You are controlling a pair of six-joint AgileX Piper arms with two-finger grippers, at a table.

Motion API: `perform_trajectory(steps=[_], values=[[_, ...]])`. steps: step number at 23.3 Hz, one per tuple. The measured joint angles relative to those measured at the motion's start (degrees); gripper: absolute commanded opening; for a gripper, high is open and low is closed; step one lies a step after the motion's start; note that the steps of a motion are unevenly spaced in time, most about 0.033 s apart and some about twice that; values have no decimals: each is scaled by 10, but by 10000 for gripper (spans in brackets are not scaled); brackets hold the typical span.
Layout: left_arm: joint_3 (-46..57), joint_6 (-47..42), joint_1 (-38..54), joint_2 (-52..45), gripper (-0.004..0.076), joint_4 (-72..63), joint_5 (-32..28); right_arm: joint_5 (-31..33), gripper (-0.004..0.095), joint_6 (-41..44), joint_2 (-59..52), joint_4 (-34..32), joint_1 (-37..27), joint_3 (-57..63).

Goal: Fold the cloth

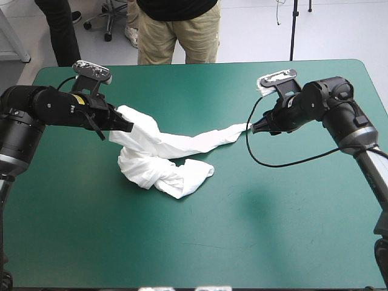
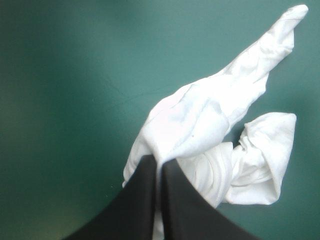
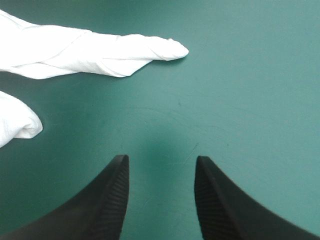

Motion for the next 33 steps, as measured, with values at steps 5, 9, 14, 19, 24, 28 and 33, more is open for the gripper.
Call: perform_trajectory(steps=[5, 9, 14, 19, 24, 28, 33], values=[[0, 0, 0, 0, -9, 0, 0, -1, 401, 0, 0, 0, 0, 0], [0, -2, 0, 0, -9, 0, 0, -1, 401, 0, 0, 0, 0, 0], [0, -2, 0, 0, -9, 0, 0, -1, 401, 0, 1, 0, 0, 0], [0, -2, 0, 0, -9, 0, 1, -1, 541, -7, 50, 8, 0, -28], [0, -2, 0, 0, -9, 0, 4, 0, 591, -37, 162, 22, 0, -113], [0, -2, 0, 0, -9, 0, 6, -1, 591, -58, 222, 22, 0, -160], [0, -2, 0, 0, -9, 0, 14, -1, 591, -73, 300, 22, 0, -224]])
